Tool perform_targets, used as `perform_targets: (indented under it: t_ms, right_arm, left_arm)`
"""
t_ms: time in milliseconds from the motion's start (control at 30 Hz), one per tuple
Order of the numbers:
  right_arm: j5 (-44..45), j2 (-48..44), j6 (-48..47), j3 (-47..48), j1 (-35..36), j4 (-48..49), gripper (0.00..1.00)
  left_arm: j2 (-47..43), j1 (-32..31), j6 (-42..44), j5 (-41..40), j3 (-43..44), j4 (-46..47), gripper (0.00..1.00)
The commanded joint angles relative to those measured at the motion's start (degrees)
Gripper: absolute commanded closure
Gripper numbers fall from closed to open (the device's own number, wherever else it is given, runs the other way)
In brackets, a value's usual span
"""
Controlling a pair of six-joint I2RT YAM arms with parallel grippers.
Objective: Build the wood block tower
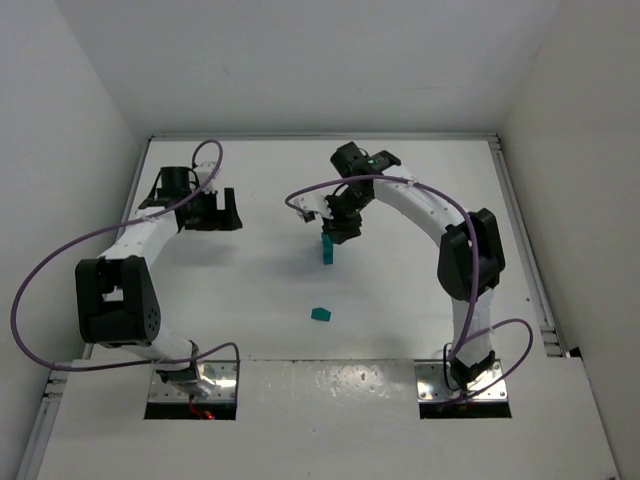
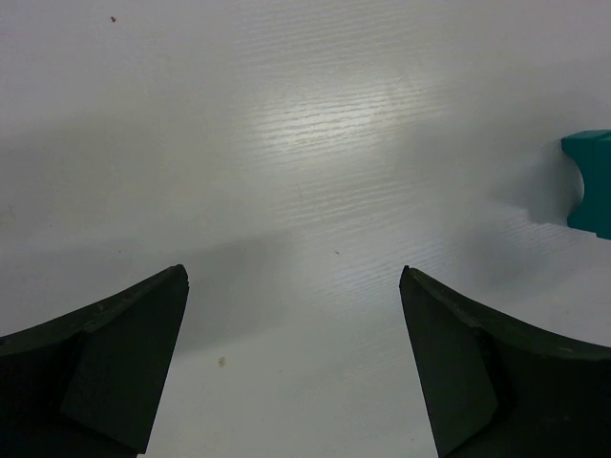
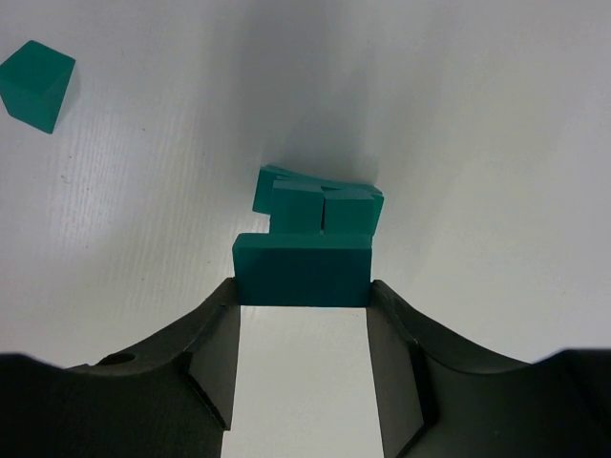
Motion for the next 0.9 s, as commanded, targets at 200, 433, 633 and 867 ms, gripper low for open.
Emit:
perform_targets:
  t_ms: [200, 433, 633, 867]
  right_arm:
    - [0.14, 1.30, 1.24, 2.12, 0.84, 1.42, 0.82]
    - [0.14, 2.53, 2.64, 2.56, 1.02, 1.95, 0.80]
    - [0.22, 3.23, 4.66, 3.00, 1.02, 3.09, 0.79]
    - [0.92, 4.02, 5.63, 3.52, 1.02, 3.97, 0.78]
  left_arm:
    - [1.06, 1.07, -0.67, 2.05, 1.93, 0.86, 0.01]
    - [1.59, 1.07, -1.19, 2.58, 1.93, 0.86, 0.01]
    - [2.11, 1.59, -2.33, 1.97, 1.93, 1.39, 0.01]
    - [2.12, 1.59, -3.39, 1.44, 1.93, 1.91, 0.01]
